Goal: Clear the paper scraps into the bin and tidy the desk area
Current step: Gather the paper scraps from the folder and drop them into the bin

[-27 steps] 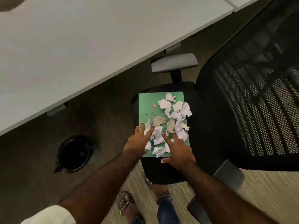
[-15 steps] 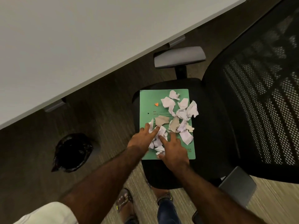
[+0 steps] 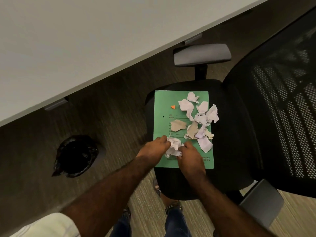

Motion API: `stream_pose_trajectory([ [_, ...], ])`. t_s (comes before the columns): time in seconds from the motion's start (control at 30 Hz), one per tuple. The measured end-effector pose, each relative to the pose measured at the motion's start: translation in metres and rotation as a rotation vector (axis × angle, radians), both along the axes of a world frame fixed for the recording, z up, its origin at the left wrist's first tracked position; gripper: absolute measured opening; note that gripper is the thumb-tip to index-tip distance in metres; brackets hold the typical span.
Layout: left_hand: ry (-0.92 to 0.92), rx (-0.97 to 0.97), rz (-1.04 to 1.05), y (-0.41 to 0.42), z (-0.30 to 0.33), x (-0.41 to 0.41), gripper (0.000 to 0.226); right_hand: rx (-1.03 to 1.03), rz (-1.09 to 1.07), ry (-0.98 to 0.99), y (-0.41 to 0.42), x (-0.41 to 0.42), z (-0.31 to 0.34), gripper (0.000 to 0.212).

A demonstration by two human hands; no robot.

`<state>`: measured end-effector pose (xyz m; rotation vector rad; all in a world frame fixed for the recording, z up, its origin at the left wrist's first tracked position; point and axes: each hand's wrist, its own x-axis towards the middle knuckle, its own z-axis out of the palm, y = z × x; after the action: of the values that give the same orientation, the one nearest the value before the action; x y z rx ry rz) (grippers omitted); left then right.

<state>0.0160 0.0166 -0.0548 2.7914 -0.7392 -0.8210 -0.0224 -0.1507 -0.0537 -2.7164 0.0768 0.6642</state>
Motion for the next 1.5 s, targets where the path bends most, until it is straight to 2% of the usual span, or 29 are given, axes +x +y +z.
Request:
stream_pose_trajectory([
  [0.37, -0.115, -0.194, 0.098, 0.026, -0.008, -0.009, 0.031, 0.06, -0.179, -0.131, 0.017, -0.009, -0.003, 0.012],
  [0.5, -0.117, -0.273, 0.143, 0.048, -0.008, -0.013, 0.038, 0.08, -0.207, -0.189, 0.038, -0.017, 0.003, 0.008],
  [0.7, -0.153, -0.342, 0.293, 0.105, -0.011, -0.031, 0.034, 0.124, -0.175, -0.196, 0.095, -0.016, 0.004, 0.012],
  [0.97, -0.194, -0.451, 0.589, 0.208, -0.023, -0.067, 0.029, 0.161, -0.051, -0.159, 0.199, -0.014, -0.004, 0.017],
  [1.17, -0.209, -0.444, 0.816, 0.291, -0.04, -0.105, 0.034, 0.266, 0.136, -0.123, 0.294, -0.018, -0.014, 0.018],
  [1.3, -0.245, -0.446, 0.961, 0.336, -0.053, -0.128, 0.036, 0.274, 0.276, -0.117, 0.351, -0.022, -0.026, 0.013],
  [1.5, -0.283, -0.434, 1.12, 0.39, -0.071, -0.149, 0.031, 0.246, 0.442, -0.053, 0.418, -0.024, -0.047, 0.016],
])
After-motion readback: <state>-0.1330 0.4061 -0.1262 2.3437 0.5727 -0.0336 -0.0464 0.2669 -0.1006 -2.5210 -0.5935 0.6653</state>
